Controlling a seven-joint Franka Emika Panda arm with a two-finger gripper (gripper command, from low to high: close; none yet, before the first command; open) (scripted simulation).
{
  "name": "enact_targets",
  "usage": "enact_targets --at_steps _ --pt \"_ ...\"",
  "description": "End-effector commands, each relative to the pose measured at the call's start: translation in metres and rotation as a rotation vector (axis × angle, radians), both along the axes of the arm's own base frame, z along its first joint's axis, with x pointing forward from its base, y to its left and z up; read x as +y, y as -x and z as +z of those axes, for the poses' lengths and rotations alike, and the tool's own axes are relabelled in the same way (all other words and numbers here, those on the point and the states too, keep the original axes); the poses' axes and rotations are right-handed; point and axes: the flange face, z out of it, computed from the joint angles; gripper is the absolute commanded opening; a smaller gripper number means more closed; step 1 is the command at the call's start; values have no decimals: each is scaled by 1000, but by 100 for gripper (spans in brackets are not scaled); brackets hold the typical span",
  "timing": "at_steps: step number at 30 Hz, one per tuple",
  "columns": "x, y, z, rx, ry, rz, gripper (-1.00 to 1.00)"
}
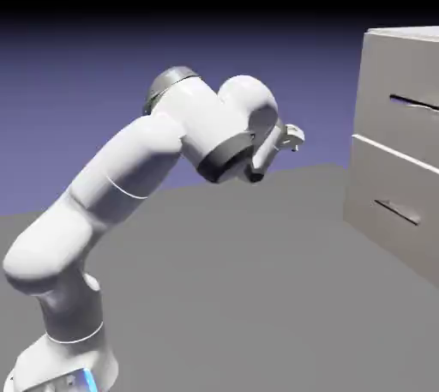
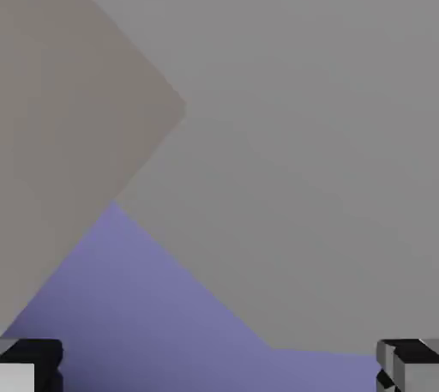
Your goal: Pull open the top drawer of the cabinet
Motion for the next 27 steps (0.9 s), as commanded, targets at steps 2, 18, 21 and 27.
enact_targets --at_steps 2,18,21,27 --pt "-7 -13 12 -82 50 39 0" --pt "-173 -129 101 -628 587 -50 0" --pt "-223 -146 108 -665 713 -124 0" --pt "-223 -174 110 -665 711 -124 0"
